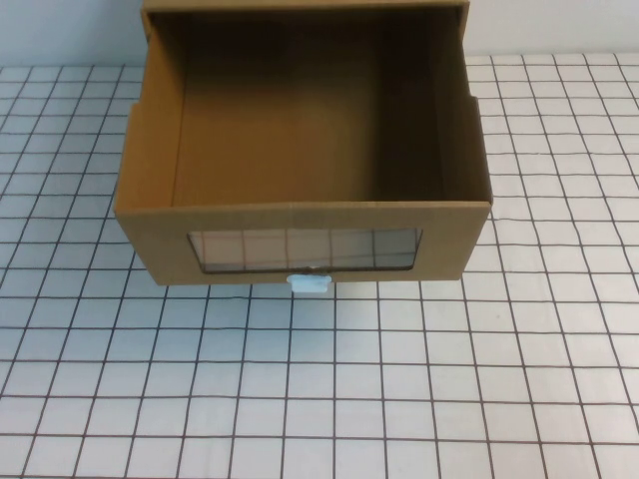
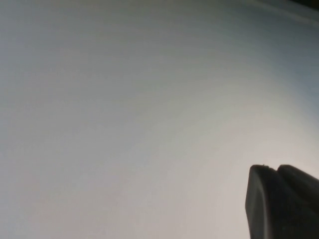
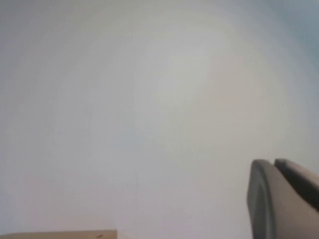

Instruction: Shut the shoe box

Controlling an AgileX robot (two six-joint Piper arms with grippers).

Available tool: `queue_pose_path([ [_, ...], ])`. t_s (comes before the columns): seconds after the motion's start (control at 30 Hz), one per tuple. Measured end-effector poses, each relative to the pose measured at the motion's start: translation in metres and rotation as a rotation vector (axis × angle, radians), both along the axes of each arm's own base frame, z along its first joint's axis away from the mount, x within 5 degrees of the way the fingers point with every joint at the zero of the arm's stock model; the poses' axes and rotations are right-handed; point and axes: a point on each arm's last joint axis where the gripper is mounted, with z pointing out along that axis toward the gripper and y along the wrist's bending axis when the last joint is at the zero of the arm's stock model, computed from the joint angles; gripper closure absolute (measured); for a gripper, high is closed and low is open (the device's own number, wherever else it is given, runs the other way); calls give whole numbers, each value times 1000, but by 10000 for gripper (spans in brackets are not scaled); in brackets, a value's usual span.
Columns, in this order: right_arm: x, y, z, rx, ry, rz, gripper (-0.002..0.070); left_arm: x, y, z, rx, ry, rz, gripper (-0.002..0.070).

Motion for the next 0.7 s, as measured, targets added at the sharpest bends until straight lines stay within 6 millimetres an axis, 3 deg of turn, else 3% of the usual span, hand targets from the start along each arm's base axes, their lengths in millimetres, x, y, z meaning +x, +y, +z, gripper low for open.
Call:
queue_pose_path([
  [0.27,-2,0,3,3,-41,-1,690,-2,1,2,6,-34,18,680],
  [0.43,-13,-1,13,61,-205,42,690,-6,1,4,2,-76,27,680],
  [0.7,-29,-1,25,99,-401,106,689,-24,5,14,-46,-295,25,680],
])
